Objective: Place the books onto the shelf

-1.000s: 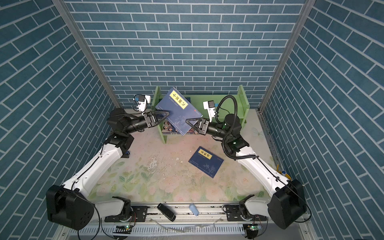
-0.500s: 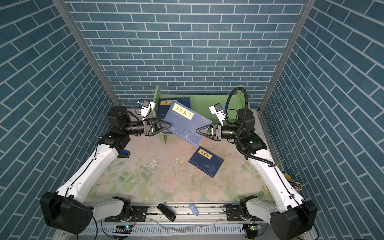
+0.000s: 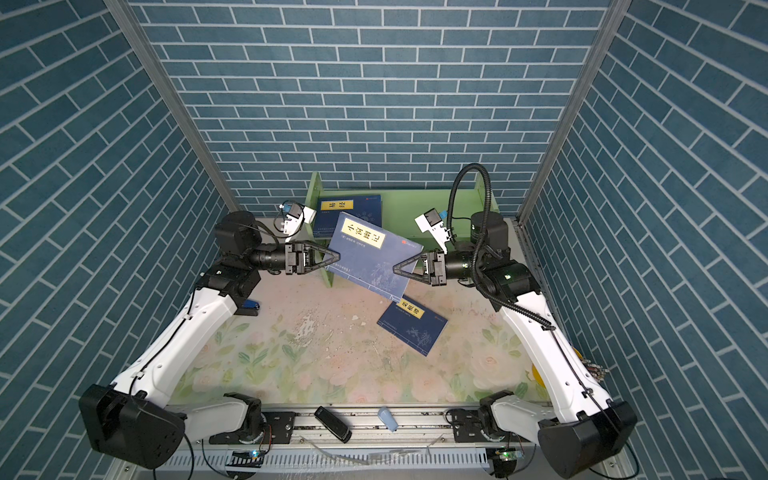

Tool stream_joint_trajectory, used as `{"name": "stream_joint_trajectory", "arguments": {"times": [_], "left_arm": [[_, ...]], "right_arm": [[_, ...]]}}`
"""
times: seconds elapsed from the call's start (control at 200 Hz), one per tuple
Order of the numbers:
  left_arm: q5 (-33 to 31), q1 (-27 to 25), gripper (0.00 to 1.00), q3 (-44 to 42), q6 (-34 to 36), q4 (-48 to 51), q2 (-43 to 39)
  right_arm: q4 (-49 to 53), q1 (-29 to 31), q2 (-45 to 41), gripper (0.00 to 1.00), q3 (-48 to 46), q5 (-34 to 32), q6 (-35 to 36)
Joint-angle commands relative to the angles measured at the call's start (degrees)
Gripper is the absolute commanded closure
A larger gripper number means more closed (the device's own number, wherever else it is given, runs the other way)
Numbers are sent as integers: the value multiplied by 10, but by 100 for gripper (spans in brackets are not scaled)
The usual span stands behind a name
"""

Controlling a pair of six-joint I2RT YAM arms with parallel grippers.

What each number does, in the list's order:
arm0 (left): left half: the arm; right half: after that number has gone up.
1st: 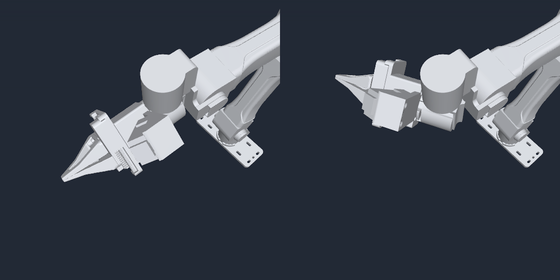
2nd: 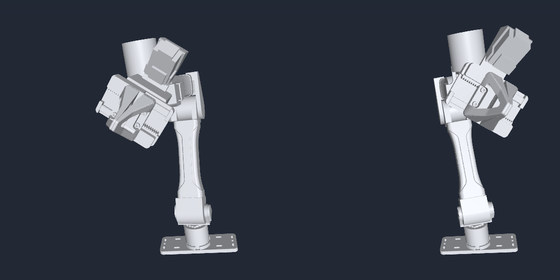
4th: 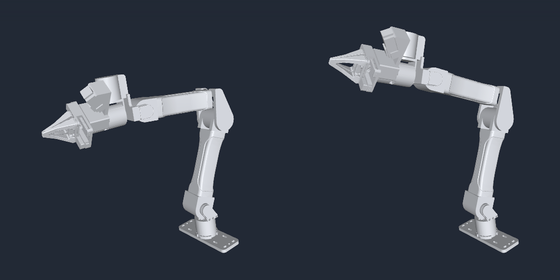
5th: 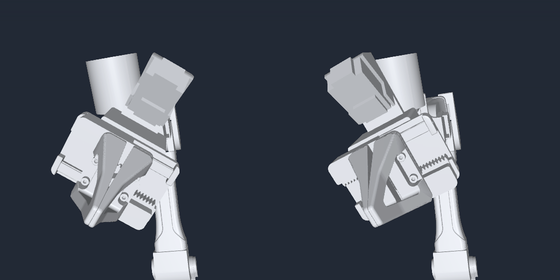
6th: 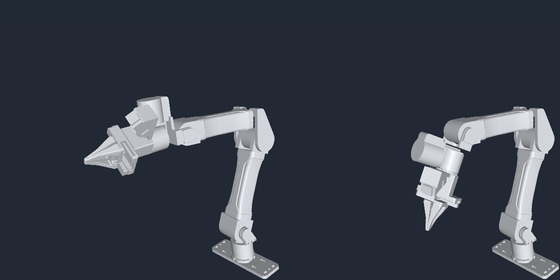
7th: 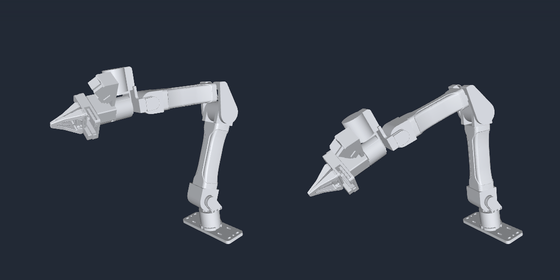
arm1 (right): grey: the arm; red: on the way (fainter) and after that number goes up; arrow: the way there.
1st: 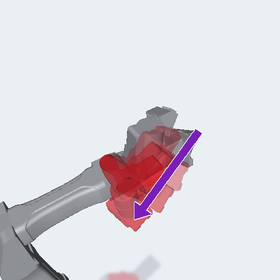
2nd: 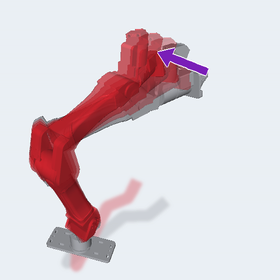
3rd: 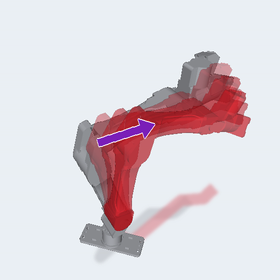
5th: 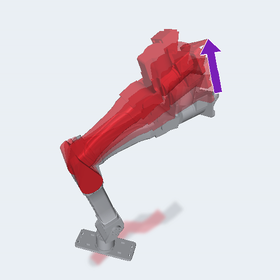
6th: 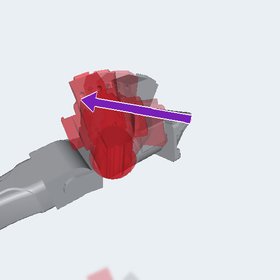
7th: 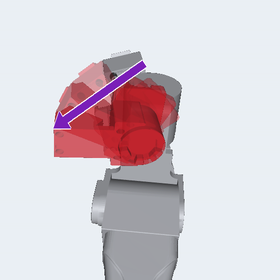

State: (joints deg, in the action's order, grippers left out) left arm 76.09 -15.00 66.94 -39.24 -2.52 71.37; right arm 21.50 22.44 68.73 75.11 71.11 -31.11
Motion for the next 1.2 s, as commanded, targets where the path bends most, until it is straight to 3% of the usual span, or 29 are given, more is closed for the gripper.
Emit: {"name": "stream_joint_trajectory", "arguments": {"times": [0.0, 0.135, 0.24, 0.275, 0.37, 0.43, 0.535, 0.79, 0.93, 1.09, 1.195], "left_arm": [[12, -5, 71, 7, -11, -22, 3], [12, -6, 79, 10, -21, -28, 5], [6, -7, 95, 10, -22, -35, 4], [1, -7, 100, 11, -21, -36, 4], [-20, -5, 100, 20, -2, -30, 3], [-36, 0, 100, 39, 20, -8, 6], [-69, 16, 100, 68, 32, 13, 13], [-90, 25, 100, 61, -53, -81, 20], [-95, 26, 100, 46, -69, -101, 19], [-113, 26, 100, 35, -82, -105, 17], [-118, 26, 100, 24, -103, -130, 17]], "right_arm": [[1, -2, 15, 100, 29, 25, 38], [9, -2, 32, 100, 47, 27, 46], [15, -3, 40, 100, 55, 25, 50], [15, -4, 42, 90, 56, 21, 50], [10, -10, 38, 63, 51, -22, 40], [-19, -17, 31, 56, 38, -55, 13], [-129, -26, 12, 51, -11, -69, -63], [-428, -29, 13, 58, -118, -68, -272], [-483, -29, 19, 59, -134, -71, -309], [-553, -25, 27, 72, -154, -70, -346], [-561, -18, 35, 73, -154, -71, -350]]}}
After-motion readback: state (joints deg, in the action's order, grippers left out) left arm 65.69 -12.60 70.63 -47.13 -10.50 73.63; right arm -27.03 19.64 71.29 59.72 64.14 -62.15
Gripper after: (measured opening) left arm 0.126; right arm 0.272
